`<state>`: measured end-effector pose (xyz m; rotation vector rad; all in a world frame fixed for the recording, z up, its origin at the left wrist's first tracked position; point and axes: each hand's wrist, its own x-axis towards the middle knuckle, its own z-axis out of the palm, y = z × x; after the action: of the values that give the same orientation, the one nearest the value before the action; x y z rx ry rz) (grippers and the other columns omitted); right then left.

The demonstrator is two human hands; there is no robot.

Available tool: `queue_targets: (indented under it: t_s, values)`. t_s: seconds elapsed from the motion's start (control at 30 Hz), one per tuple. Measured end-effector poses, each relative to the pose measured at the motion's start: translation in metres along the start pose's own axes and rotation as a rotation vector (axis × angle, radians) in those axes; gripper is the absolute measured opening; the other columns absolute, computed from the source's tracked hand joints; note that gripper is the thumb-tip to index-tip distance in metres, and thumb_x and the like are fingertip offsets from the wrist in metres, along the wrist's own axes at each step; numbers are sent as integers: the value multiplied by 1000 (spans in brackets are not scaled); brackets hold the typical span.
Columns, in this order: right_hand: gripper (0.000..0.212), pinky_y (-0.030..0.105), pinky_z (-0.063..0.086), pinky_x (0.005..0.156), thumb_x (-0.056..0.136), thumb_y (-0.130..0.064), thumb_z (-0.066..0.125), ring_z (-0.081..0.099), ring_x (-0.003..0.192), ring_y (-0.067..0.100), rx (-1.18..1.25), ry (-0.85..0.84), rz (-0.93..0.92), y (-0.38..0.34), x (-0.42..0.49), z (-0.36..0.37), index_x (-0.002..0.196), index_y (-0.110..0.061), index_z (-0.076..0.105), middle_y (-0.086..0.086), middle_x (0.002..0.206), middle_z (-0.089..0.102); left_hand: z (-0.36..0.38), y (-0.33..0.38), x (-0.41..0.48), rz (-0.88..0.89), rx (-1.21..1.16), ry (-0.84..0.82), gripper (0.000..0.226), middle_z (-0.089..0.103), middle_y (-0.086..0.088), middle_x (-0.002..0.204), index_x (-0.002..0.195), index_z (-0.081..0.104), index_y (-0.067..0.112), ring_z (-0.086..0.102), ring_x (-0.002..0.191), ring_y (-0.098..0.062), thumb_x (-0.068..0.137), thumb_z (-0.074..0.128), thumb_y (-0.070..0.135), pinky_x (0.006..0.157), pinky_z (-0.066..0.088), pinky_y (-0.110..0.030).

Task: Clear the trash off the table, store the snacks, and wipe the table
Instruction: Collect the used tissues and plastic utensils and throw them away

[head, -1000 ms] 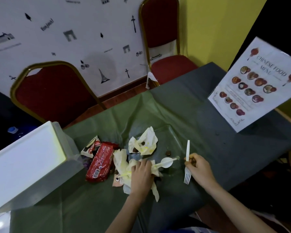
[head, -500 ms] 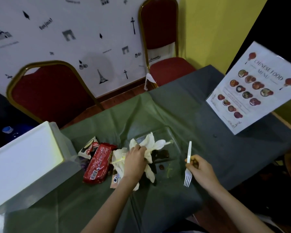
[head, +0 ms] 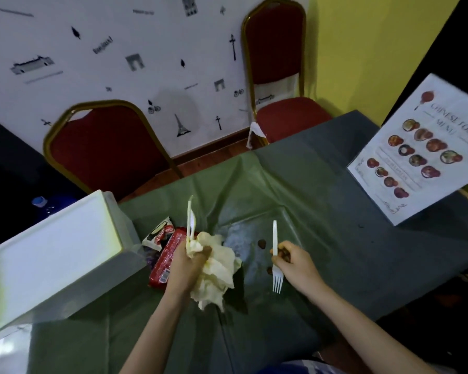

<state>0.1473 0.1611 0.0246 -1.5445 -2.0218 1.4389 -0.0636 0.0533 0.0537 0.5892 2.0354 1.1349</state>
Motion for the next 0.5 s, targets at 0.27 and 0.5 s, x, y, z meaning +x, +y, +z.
queue_targets:
  t_s: [0.27,0.5]
  values:
    - [10,30,41,63,88,-14,59,54,70,21,-14,-70,-62,-17,8,11,82,-5,57,13,78,58,-2,-18,9,19,204,85,19,65,0,98,108,58,15,60,88,-13,90,51,17,77,53,-35]
    - [5,35,45,68,87,-12,58,60,78,26,10,-88,-70,-18,12,19,87,-8,61,13,84,62,13,-22,0,255,532,63,15,64,4,80,96,51,16,62,69,-11,84,61,17,57,53,-29]
